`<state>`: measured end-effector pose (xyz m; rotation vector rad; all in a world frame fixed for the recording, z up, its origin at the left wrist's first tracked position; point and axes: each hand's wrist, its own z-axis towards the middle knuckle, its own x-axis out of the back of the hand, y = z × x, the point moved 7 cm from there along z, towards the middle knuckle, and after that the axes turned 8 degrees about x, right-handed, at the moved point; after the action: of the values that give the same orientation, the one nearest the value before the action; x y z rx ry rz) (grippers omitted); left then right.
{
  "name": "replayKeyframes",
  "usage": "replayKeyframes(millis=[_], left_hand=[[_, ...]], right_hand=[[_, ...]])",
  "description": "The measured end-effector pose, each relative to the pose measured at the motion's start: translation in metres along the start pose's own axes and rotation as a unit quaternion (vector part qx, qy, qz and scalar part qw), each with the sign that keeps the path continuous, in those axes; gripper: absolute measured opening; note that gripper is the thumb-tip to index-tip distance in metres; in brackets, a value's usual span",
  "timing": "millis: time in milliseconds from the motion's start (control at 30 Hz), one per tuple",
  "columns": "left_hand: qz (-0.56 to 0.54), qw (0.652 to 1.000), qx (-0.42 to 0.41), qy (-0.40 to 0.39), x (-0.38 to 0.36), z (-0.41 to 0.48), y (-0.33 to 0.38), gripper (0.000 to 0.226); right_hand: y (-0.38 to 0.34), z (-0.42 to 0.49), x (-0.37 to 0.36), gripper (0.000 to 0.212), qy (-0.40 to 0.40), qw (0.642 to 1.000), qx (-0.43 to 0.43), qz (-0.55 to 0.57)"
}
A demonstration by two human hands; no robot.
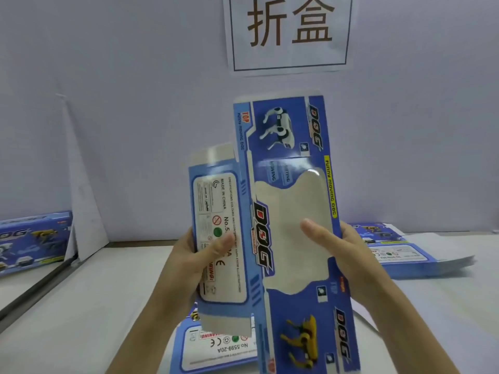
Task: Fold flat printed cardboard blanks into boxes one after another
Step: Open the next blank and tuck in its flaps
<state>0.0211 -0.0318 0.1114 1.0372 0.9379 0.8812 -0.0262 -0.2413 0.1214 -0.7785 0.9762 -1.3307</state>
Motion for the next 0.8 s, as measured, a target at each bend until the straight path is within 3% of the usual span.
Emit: replayKeyframes(millis=[100,233,333,500,567,633,667,800], left_hand=[[-0.005,0.999,-0.017,0.028,0.001,-0.001,0.004,0.027],[-0.004,0.999,-0.019,0.046,0.002,-0.002,0.004,0.024],[0.008,0.997,-0.022,0.074,0.003,-0.002,0.003,0.034],[0.246,0.949,-0.101,0.171,-0.012,-0.013,0.016,0.074],[0.231,0.962,-0.121,0.086,-0.033,-0.018,0.013,0.078],[0.153,0.985,-0.075,-0.015,-0.052,-0.020,0.004,0.092],[0.132,0.989,-0.060,-0.014,-0.052,-0.020,0.004,0.095],[0.069,0.988,-0.089,0.107,-0.016,-0.013,0.014,0.045]], right_hand=[[0.003,-0.001,0.003,0.033,0.015,0.999,-0.014,0.037],[0.003,-0.001,0.000,0.039,0.010,1.000,-0.014,0.019],[0.003,-0.002,0.000,0.033,0.025,0.999,-0.023,0.031],[-0.004,0.001,-0.010,0.021,0.066,0.993,0.075,-0.057],[-0.002,0.000,-0.030,0.035,0.027,0.991,0.114,-0.070],[0.007,-0.006,-0.057,0.057,-0.073,0.983,0.126,-0.115],[0.010,-0.008,-0.065,0.059,-0.102,0.977,0.131,-0.137],[0.001,-0.005,-0.052,0.043,-0.072,0.973,0.165,-0.145]])
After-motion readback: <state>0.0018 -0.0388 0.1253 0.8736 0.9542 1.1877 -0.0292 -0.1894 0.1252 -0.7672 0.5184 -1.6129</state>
